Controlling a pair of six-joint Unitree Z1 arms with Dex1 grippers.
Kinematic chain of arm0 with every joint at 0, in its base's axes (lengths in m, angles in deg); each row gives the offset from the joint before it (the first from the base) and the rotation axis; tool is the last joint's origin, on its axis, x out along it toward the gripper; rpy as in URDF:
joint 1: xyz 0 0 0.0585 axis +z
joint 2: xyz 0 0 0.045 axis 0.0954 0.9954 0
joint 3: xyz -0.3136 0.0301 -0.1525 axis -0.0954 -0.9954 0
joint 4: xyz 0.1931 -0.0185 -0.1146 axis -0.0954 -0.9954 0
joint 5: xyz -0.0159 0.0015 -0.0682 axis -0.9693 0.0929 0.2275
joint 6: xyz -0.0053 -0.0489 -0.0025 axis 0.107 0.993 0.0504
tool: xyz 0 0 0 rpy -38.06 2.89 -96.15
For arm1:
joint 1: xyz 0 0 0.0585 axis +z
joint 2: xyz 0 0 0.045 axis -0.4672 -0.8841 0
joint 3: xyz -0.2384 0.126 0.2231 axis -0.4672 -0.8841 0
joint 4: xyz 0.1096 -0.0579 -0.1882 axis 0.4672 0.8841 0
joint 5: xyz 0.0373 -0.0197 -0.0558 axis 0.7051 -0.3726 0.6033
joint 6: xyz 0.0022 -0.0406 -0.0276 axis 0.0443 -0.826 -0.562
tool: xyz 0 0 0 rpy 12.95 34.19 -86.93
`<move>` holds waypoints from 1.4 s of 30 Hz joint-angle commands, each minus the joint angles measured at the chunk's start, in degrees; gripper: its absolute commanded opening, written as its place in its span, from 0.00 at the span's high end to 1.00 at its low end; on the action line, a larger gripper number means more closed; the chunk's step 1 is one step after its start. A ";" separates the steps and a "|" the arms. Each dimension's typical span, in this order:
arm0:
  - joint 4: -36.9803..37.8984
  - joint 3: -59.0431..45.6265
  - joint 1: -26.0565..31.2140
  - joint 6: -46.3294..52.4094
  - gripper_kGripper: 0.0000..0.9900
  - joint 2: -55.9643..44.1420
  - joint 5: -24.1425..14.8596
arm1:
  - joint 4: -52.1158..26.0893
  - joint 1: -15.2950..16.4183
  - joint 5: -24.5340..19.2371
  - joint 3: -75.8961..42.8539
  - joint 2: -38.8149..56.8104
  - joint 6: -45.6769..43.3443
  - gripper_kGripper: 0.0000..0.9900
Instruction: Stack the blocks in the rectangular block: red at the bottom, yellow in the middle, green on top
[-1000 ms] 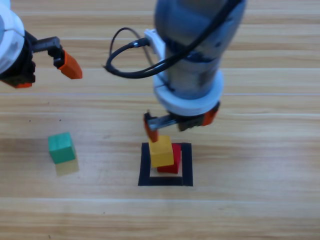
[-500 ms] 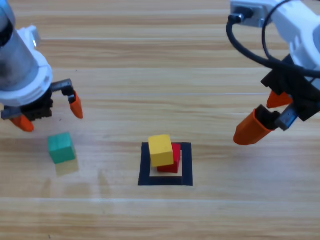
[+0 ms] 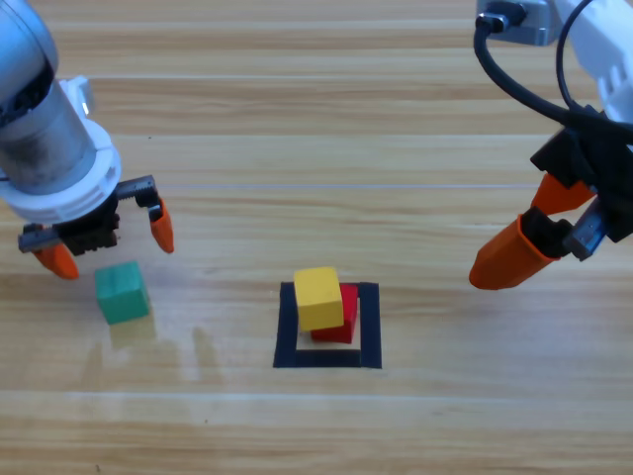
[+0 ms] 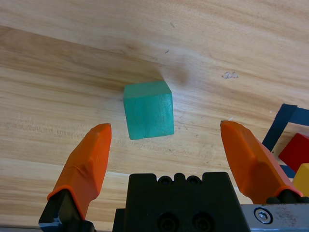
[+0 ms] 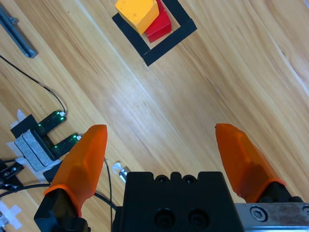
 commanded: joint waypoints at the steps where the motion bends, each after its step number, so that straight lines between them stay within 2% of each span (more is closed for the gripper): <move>1: 1.00 -1.81 0.71 1.36 0.03 3.13 0.63 | -2.47 -1.23 -1.25 -3.18 1.82 -0.07 0.00; 11: 6.89 -7.09 0.71 1.19 0.03 5.41 0.72 | -2.74 -1.23 -2.04 -3.53 1.30 0.02 0.00; 22: 9.35 -7.70 0.71 0.13 0.06 8.23 0.72 | -3.18 -1.23 -3.18 -3.97 0.59 0.46 0.00; 26: 9.53 -7.79 0.89 -1.27 0.19 8.93 0.45 | -3.18 -1.23 -3.27 -3.97 0.95 0.46 0.00; 29: 9.62 -7.26 0.89 -2.24 0.34 9.90 0.19 | -3.18 -1.23 -3.27 -3.97 0.95 0.46 0.00; 33: 9.09 -6.91 0.97 -3.38 0.75 9.72 -0.95 | -3.18 -1.23 -3.27 -4.06 0.95 0.46 0.00; 35: 8.21 -6.65 0.97 -4.00 0.89 9.02 -1.74 | -3.18 -1.23 -3.27 -3.97 0.95 0.46 0.00; 37: 7.33 -5.33 0.80 -5.05 0.91 8.49 -2.53 | -3.18 -1.23 -3.27 -3.97 1.03 0.46 0.00; 42: -5.06 8.12 -4.39 -10.33 0.93 7.96 -8.34 | -3.26 -1.23 -3.53 -4.15 1.30 0.46 0.00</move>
